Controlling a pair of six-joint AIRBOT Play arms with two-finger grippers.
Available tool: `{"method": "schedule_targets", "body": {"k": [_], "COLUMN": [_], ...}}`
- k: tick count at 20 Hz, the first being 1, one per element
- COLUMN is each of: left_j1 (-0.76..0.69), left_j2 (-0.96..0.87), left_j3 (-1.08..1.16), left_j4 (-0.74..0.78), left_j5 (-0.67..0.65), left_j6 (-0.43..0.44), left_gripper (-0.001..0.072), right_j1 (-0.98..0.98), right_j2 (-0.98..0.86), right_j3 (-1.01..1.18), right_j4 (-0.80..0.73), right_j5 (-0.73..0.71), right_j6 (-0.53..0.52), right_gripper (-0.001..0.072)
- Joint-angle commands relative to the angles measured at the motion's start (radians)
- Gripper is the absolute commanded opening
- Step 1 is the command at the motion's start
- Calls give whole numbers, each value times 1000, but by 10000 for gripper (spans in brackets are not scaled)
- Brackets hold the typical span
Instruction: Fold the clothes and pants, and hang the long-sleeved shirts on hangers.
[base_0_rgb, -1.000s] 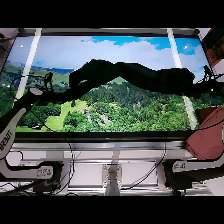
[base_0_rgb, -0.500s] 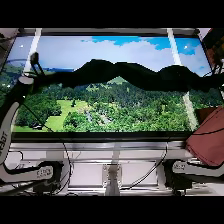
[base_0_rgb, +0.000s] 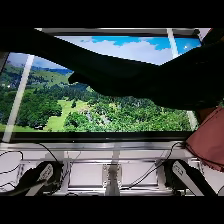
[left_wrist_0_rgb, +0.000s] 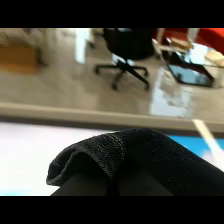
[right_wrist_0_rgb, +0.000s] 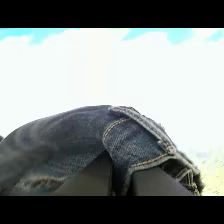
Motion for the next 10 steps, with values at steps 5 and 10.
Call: {"method": "schedule_targets", "body": {"k": [5,10], "left_j1": [37,32], "left_j2": [114,-145], "left_j3": [4,4], "left_j4": [259,204], "left_j5": [-3,-76], "left_j6": [8,8], "left_gripper": [28,28], "right_j1": [-1,0], "right_j2": [95,-76], "right_j3": [-2,-77], "right_j4": [-99,-119], "right_j5": [2,-30], "right_j6": [1,1], "right_gripper": [30,30]}}
